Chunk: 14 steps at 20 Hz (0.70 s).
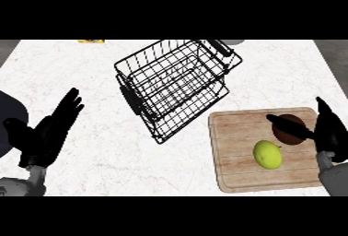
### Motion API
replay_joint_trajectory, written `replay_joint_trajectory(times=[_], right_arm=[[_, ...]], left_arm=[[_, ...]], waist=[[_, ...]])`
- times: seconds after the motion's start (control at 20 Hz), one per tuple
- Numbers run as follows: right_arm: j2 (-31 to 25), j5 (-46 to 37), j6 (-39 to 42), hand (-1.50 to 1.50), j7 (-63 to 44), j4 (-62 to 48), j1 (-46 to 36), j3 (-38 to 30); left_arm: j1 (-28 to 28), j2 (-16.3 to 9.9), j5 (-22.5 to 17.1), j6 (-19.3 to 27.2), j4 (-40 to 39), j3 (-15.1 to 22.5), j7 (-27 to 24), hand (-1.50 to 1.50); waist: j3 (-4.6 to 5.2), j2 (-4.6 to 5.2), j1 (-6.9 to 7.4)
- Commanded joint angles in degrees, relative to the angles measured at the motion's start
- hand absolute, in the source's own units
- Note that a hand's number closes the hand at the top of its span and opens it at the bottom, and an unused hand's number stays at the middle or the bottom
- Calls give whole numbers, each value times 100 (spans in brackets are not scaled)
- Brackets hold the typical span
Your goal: Pick the cupcake from the cutting board and place it in the tiered basket
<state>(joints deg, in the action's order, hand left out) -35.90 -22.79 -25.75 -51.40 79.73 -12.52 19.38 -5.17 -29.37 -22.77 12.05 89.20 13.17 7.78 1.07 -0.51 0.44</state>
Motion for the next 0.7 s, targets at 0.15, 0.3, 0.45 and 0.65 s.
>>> replay_joint_trajectory(times=[0.15, 0.3, 0.45, 0.65], right_arm=[[-88, -473, 1533, -150, -2970, 853, -1262, 293], [43, -622, 1836, -150, -3357, 984, -1344, 317], [516, -875, 1723, -150, -3372, 542, -1331, 305], [726, -1014, 1810, -150, -3379, 503, -1115, 191]], left_arm=[[5, 88, -7, -29, 102, 3, 67, 0], [57, 95, 17, -128, -231, -119, -135, 0], [40, 208, 80, -113, -186, -35, -141, 0], [74, 74, -11, -218, -114, -227, -56, 0]], waist=[[-78, 1, 14], [-83, 15, -51], [-90, 37, -26], [-94, 29, -44]])
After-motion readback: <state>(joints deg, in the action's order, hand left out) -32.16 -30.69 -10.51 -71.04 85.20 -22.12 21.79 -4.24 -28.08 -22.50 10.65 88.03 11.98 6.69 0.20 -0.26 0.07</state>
